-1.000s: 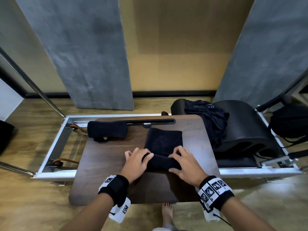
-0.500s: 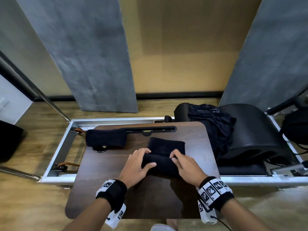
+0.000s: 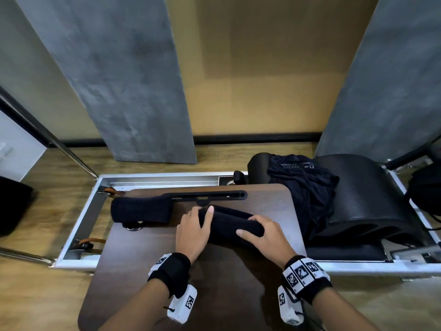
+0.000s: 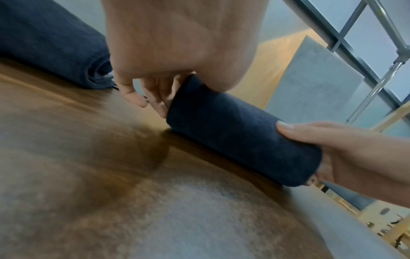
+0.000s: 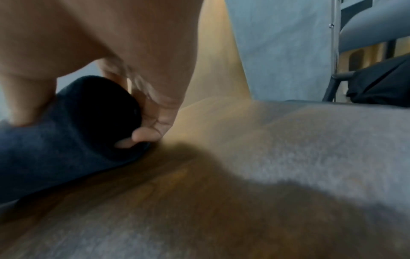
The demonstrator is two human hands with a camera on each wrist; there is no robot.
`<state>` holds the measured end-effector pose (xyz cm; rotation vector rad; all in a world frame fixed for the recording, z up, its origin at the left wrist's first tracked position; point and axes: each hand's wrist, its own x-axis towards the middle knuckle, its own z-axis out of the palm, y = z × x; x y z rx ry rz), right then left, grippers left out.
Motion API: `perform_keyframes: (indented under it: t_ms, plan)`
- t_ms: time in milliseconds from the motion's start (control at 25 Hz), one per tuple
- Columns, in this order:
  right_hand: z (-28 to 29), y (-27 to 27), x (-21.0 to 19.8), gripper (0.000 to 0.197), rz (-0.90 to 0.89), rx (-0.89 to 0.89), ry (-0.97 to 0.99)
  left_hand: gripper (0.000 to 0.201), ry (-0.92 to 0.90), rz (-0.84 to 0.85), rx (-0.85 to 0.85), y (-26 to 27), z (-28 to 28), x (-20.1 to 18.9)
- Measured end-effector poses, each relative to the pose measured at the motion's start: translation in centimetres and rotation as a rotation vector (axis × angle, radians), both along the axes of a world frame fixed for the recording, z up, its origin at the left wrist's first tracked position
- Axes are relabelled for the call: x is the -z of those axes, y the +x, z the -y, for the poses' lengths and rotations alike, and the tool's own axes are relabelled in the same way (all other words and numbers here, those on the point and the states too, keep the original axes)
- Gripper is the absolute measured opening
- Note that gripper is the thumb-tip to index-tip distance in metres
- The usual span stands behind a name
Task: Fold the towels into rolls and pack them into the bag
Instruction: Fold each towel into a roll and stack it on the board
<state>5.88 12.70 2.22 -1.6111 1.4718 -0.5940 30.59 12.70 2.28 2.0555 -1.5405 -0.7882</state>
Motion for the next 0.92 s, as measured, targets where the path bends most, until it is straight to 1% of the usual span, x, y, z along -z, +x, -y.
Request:
perform_keyframes:
  t_ms: [40, 120, 240, 280, 360, 440, 520, 600, 640, 720, 800, 840, 920]
  plan:
    - [0.2, 0.2, 0.2, 0.046, -0.006, 0.069, -0.012, 0.057, -0.017, -0.006, 0.0, -0.5, 0.0, 0.2]
    - [0.5, 0.8, 0.6, 0.054, -0.017, 0.22, 0.004, 0.052, -0.017, -0.071, -0.013, -1.1, 0.3, 0.8]
    - [0.7, 1.4, 0.4, 0.077, -0.101, 0.393, 0.098, 0.041, 0.002, -0.258, -0.069, -1.3, 1.4, 0.9]
    - [0.8, 1.7, 0.4, 0.08, -0.15, 0.419, 0.122, 0.037, 0.011, -0.329, -0.094, -1.4, 1.8, 0.8]
    - [0.8, 2.3, 0.3, 0.079, -0.217, 0.439, 0.142, 0.029, 0.037, -0.441, -0.141, -1.5, 2.5, 0.7]
    - [0.6, 2.9, 0.2, 0.076, -0.206, 0.454, 0.156, 0.027, 0.067, -0.494, -0.157, -1.6, 2.8, 0.9]
    - [0.3, 3.3, 0.2, 0.07, -0.149, 0.479, 0.16, 0.036, 0.108, -0.497, -0.146, -1.4, 2.8, 1.1]
    - [-0.2, 3.7, 0.1, 0.063, -0.089, 0.507, 0.151, 0.056, 0.168, -0.447, -0.136, -1.2, 2.5, 1.2]
    - [-0.4, 3.9, 0.0, 0.058, -0.063, 0.52, 0.149, 0.062, 0.191, -0.405, -0.134, -1.2, 2.3, 1.0]
    - [-1.2, 4.6, -0.2, 0.05, -0.008, 0.548, 0.158, 0.063, 0.2, -0.361, -0.111, -0.8, 1.5, 0.4]
    - [-2.2, 5.9, -0.3, 0.044, 0.07, 0.57, 0.183, 0.061, 0.195, -0.382, -0.095, 0.2, -0.1, -0.2]
    - [-2.8, 6.7, -0.4, 0.041, 0.093, 0.572, 0.188, 0.06, 0.179, -0.362, -0.086, 1.0, -1.2, -0.2]
    - [-4.1, 9.2, -0.4, 0.037, 0.098, 0.564, 0.179, 0.06, 0.108, -0.233, -0.084, 3.5, -3.6, -0.2]
